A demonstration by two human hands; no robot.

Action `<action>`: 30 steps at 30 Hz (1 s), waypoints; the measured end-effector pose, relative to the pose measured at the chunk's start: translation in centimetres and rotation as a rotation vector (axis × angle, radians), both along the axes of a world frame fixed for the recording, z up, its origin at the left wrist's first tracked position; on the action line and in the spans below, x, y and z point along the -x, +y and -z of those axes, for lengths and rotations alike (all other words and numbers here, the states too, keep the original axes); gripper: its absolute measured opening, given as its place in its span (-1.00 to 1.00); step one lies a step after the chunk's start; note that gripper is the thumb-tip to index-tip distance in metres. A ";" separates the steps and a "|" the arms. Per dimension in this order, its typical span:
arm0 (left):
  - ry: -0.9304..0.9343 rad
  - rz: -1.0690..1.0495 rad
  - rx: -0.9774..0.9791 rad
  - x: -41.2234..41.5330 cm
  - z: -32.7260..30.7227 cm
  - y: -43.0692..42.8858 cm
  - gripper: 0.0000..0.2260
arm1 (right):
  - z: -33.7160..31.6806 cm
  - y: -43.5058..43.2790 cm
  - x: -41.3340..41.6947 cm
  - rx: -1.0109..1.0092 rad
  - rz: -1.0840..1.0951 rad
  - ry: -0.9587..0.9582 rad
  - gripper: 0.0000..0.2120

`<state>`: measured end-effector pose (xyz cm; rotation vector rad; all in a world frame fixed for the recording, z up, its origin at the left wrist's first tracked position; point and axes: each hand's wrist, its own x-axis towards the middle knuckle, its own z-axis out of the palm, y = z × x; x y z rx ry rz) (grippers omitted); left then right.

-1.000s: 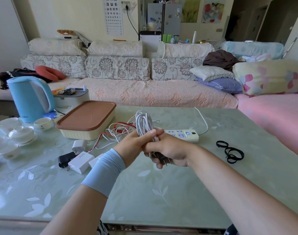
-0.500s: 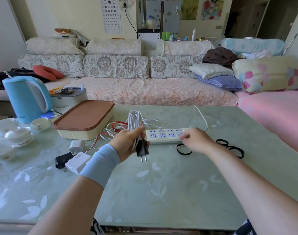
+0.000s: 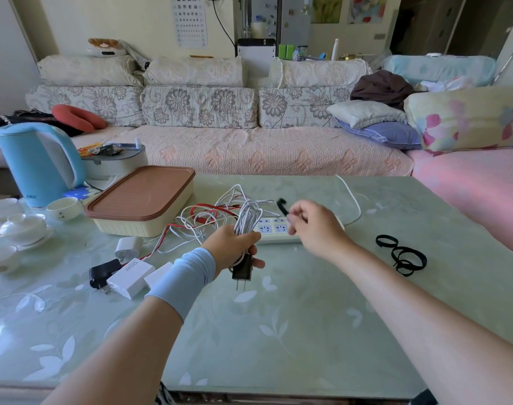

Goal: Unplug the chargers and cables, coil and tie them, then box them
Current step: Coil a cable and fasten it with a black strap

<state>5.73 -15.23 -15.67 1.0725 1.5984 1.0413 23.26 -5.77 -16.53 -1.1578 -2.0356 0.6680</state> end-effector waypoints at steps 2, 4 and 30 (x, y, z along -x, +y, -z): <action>0.054 -0.010 0.007 -0.3 0.0 0.2 -0.86 | -1.9 -1.2 0.4 -0.008 -0.069 0.226 -0.86; 0.149 -0.004 0.007 -0.7 0.1 0.2 -0.86 | -3.2 -2.5 0.6 0.111 -0.229 0.474 -0.85; -0.430 0.140 -0.201 -2.5 -1.2 -1.6 -0.58 | -4.0 -5.9 1.5 0.269 -0.192 0.402 -0.86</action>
